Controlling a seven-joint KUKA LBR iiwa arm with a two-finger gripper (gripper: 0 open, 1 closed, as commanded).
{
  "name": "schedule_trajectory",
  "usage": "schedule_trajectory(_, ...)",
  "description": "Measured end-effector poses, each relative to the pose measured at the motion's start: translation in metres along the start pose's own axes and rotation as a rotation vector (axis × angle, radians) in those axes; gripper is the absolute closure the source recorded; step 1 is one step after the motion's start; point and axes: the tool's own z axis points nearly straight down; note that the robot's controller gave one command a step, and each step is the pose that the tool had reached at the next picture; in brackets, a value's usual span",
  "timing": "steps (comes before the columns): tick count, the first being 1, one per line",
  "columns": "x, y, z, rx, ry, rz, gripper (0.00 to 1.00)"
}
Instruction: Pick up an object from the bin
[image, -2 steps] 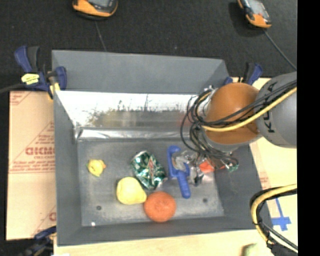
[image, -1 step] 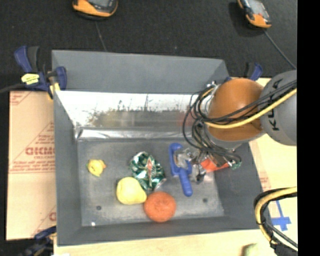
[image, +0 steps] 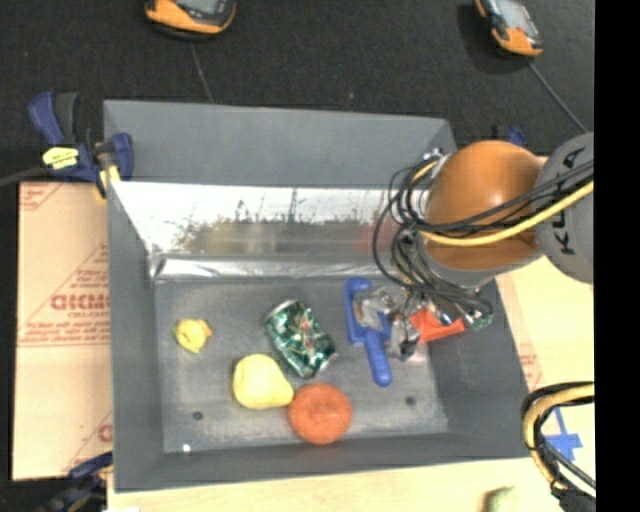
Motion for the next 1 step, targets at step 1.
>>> schedule_trajectory(1, -0.0009, -0.0008, -0.0341, 0.001, -0.002, 0.002, 1.0)
